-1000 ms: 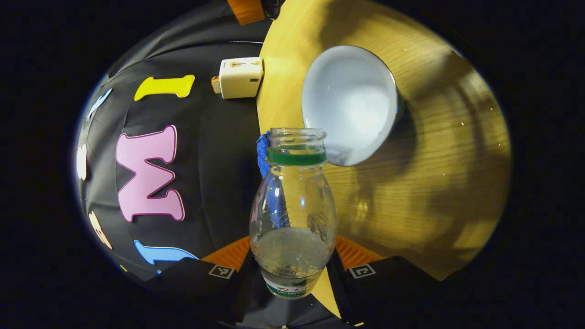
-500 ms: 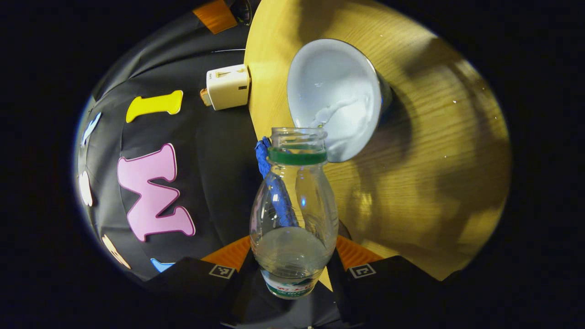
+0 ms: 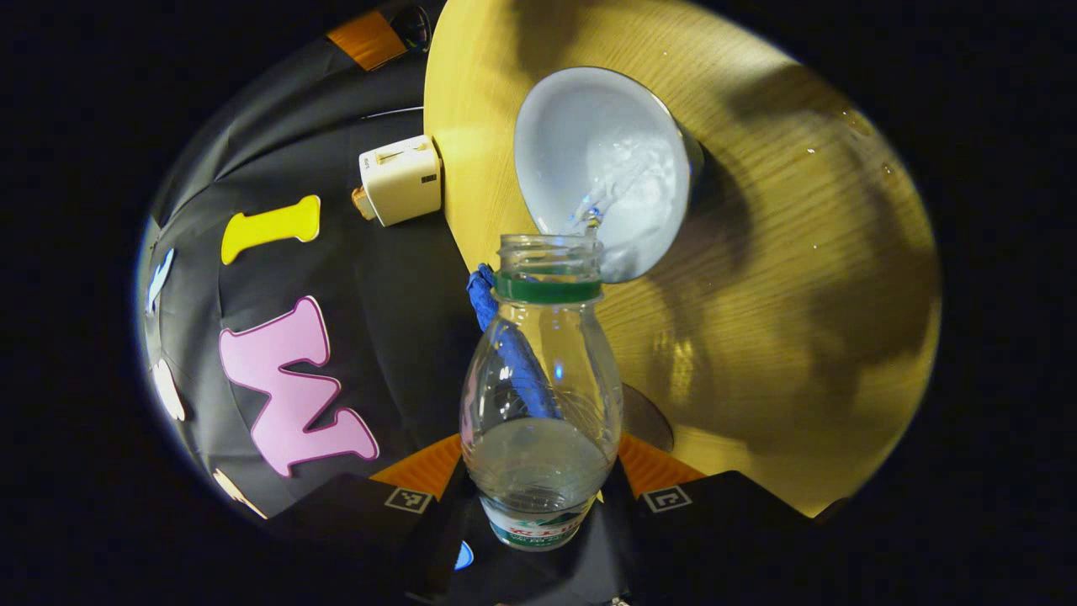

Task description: Open the teacup lid with one hand, grasp the water bottle and pour water into the teacup with the other hand; after pouring, place the water bottle on the coaster and then close the teacup lid.

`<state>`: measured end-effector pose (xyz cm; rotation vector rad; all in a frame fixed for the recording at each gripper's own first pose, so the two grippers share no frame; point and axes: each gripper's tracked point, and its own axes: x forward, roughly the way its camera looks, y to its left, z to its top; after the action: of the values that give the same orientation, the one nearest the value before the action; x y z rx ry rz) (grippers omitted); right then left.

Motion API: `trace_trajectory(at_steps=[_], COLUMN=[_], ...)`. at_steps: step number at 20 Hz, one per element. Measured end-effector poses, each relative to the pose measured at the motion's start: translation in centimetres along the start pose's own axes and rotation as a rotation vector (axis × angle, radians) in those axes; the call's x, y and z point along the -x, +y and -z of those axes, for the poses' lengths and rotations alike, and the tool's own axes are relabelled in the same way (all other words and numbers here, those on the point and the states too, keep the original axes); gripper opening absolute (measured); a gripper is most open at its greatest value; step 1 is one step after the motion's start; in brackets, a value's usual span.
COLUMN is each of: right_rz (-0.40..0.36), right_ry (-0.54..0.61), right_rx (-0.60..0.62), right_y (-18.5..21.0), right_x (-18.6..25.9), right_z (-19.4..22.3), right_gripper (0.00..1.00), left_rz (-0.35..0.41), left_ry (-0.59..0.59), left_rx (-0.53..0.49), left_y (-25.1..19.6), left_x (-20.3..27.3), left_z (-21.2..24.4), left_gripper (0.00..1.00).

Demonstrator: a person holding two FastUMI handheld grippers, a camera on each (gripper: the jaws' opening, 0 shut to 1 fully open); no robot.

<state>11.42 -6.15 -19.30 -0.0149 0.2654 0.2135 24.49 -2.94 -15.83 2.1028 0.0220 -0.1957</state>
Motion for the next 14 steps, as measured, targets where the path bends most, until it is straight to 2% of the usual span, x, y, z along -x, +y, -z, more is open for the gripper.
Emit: trace_trajectory(at_steps=[1,7,11,12,14], right_rz=[-0.001,-0.006,-0.005,-0.005,-0.008], right_ry=[-0.002,-0.011,-0.01,-0.01,-0.005], right_rx=[-0.003,-0.014,-0.028,-0.031,-0.032], right_y=[0.1,0.1,0.1,0.1,0.0], right_x=[0.2,0.6,1.0,1.2,1.3], right_z=[-0.1,-0.2,-0.3,-0.2,0.0], right_gripper=[0.24,0.24,0.24,0.3,0.32], left_rz=[-0.001,-0.028,-0.017,-0.018,-0.024], left_ry=[-0.002,-0.018,-0.01,-0.01,-0.009], left_rx=[-0.01,-0.076,-0.098,-0.101,-0.118], left_y=[0.2,2.2,2.6,2.8,3.1], left_x=[-0.1,0.4,0.5,0.6,0.6], left_z=[-0.1,-0.1,0.3,0.4,0.6], left_gripper=[0.76,0.76,0.76,0.75,0.76])
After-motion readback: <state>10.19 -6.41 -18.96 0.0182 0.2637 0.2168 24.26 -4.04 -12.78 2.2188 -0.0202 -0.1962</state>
